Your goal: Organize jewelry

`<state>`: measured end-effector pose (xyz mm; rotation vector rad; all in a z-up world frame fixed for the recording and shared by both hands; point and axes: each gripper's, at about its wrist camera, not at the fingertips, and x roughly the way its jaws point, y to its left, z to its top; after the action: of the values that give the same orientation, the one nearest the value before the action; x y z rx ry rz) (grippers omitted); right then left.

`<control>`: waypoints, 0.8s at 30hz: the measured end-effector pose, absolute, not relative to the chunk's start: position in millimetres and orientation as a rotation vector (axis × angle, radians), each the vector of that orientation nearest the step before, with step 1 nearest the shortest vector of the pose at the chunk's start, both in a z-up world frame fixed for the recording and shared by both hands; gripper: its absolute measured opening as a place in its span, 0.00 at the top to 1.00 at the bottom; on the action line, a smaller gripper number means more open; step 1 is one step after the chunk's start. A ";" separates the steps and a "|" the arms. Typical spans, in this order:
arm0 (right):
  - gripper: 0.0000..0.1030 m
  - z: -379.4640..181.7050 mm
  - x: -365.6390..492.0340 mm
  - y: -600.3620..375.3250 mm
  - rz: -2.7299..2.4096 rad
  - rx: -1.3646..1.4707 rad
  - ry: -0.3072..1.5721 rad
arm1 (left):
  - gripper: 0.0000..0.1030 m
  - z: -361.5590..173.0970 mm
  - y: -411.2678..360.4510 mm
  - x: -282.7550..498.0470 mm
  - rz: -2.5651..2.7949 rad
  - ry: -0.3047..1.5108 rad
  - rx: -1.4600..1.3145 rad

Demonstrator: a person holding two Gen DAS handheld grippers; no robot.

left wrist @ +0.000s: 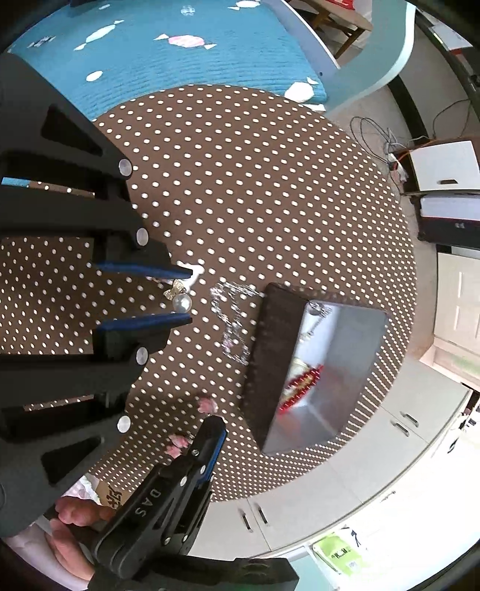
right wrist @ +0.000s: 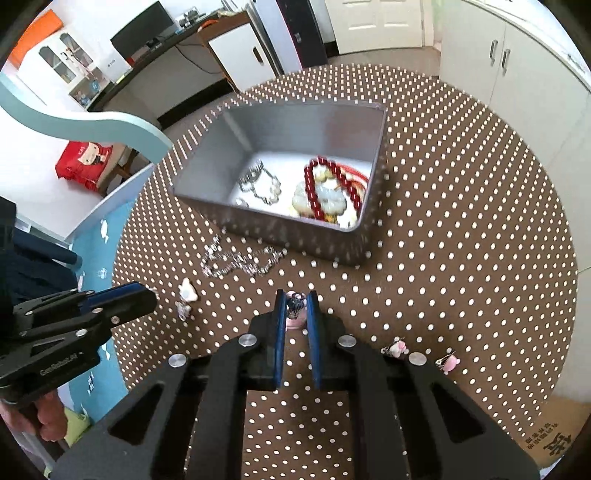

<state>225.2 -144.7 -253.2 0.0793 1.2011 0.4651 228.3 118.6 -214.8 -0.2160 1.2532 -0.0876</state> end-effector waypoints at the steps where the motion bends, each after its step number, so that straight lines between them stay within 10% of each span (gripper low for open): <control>1: 0.90 -250.4 224.9 -145.9 0.467 0.080 1.194 | 0.82 -211.9 117.1 230.1 -0.091 1.245 -0.216; 24: 0.90 -199.8 269.3 -167.8 0.487 0.157 1.070 | 0.82 -179.8 83.4 302.5 -0.137 1.144 -0.210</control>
<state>269.3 -167.8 -199.8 0.1571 1.0699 0.4866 302.5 83.4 -179.8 -0.2097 1.1444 -0.1373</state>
